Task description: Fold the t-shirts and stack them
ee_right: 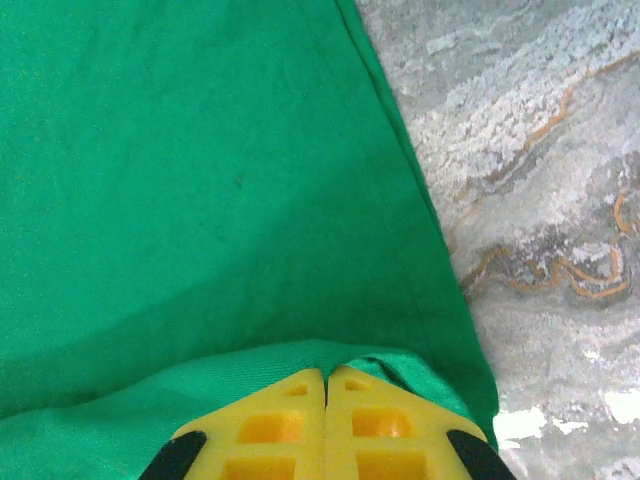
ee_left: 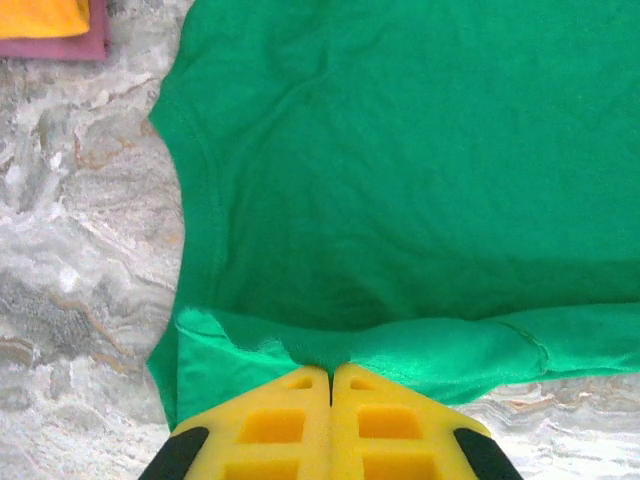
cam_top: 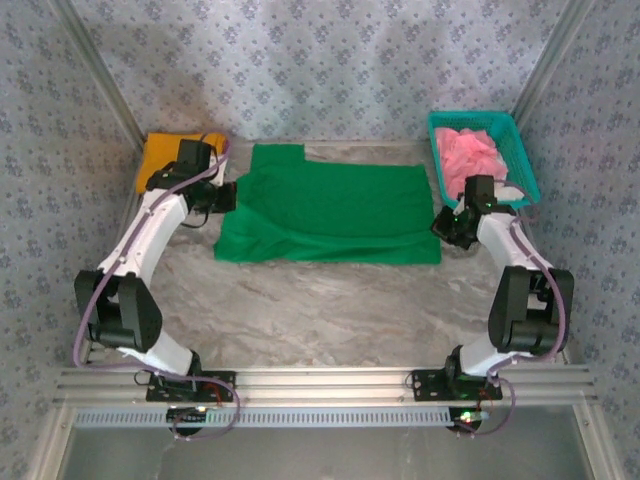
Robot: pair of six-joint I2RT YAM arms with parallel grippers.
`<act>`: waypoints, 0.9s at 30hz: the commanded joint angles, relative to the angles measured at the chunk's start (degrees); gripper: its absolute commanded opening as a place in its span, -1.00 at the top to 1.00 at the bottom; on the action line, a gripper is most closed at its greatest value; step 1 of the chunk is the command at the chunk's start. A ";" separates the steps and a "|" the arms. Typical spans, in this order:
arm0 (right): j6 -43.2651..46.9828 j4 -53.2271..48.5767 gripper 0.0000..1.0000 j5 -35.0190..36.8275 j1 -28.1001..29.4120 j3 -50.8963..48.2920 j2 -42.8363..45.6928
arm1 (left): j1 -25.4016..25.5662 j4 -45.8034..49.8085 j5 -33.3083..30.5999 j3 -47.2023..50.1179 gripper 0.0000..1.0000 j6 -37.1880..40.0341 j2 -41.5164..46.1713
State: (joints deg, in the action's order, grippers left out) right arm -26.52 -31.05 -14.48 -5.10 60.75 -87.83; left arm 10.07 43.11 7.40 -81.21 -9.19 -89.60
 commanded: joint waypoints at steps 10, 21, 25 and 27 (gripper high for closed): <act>-1.26 1.49 1.00 2.26 1.32 7.10 -7.74 | -0.49 -1.52 -2.04 -5.81 1.00 0.82 -6.81; -3.29 1.82 0.73 4.12 1.43 14.92 -14.21 | -0.48 1.56 -6.75 -16.08 0.55 2.83 -16.43; -3.74 -0.83 0.55 3.23 1.17 21.27 -16.04 | -0.39 6.77 -7.44 -28.34 -0.14 3.29 -22.52; -3.62 -2.18 0.34 3.56 1.15 24.26 -15.72 | -0.23 9.31 -8.08 -35.06 -0.20 2.72 -23.68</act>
State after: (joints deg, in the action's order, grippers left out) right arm -29.36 -31.03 -11.75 -3.77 80.23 -103.74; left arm 10.00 47.55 1.17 -108.18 -7.03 -113.10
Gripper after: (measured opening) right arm 0.308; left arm 0.592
